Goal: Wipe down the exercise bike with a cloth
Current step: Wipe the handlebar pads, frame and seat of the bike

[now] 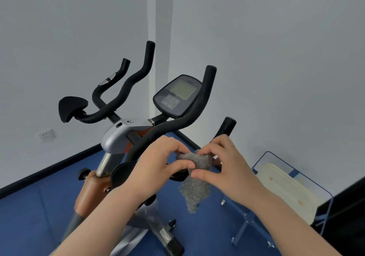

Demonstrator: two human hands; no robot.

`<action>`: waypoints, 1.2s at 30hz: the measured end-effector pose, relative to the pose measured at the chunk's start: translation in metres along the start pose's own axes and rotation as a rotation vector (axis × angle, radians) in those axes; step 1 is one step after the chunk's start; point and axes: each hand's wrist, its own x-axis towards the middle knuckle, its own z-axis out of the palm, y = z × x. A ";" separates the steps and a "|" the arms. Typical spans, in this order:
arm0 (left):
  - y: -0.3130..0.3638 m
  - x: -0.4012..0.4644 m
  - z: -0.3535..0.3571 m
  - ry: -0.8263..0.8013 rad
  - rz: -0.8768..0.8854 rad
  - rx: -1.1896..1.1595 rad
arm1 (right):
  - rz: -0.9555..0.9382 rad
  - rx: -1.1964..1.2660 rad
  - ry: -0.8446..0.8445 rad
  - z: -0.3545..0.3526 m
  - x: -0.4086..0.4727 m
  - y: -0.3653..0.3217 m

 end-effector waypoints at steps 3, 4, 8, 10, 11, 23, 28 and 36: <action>0.002 0.006 -0.001 0.027 0.037 0.053 | -0.056 -0.084 0.042 -0.013 0.003 -0.001; 0.002 0.009 -0.003 0.029 0.040 0.060 | -0.038 -0.071 0.034 -0.018 0.005 -0.002; -0.003 0.026 -0.001 0.016 0.004 0.164 | 0.077 -0.078 0.055 -0.022 0.013 0.000; -0.009 0.033 0.008 -0.004 -0.050 0.238 | 0.085 -0.207 0.116 -0.013 0.017 0.009; -0.013 0.034 0.013 -0.025 -0.087 0.274 | 0.090 -0.292 0.139 -0.006 0.018 0.014; -0.043 -0.002 0.015 0.182 -0.243 0.315 | -0.304 -0.529 0.143 0.053 -0.008 0.046; -0.042 -0.009 0.019 0.303 -0.313 0.268 | -0.143 -0.525 0.199 0.031 0.024 0.051; -0.043 -0.013 0.018 0.333 -0.288 0.207 | -0.405 -0.651 0.136 0.053 0.000 0.067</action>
